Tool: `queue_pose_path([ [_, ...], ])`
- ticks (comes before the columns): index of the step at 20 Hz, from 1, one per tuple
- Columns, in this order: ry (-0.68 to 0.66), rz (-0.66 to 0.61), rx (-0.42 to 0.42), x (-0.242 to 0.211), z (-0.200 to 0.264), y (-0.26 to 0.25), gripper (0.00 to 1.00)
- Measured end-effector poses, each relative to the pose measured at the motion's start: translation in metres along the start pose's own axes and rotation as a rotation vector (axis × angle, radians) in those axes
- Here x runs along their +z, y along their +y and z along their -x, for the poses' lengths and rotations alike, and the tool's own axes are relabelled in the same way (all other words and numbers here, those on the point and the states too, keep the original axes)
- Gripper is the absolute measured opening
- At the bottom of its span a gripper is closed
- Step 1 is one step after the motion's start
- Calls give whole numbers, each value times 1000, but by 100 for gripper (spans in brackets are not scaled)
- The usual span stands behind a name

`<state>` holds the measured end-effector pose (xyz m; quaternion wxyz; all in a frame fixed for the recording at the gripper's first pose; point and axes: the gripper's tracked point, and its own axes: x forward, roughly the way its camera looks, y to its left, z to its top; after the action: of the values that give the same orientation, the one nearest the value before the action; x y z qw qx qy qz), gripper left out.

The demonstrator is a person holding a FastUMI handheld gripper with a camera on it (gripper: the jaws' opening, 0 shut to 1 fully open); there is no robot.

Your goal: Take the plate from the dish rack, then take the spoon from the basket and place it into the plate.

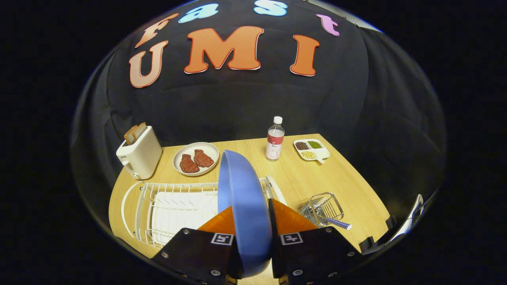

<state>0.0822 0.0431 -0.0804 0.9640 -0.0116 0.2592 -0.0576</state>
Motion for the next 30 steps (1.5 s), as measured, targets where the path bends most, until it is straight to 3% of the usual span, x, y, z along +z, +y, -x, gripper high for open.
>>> queue_pose_path([
  [13, 142, -223, 291, -95, 75, 29, 28],
  [22, 292, -364, 402, -180, 77, 46, 29],
  [30, 376, -501, 507, -215, 71, 64, 28],
])
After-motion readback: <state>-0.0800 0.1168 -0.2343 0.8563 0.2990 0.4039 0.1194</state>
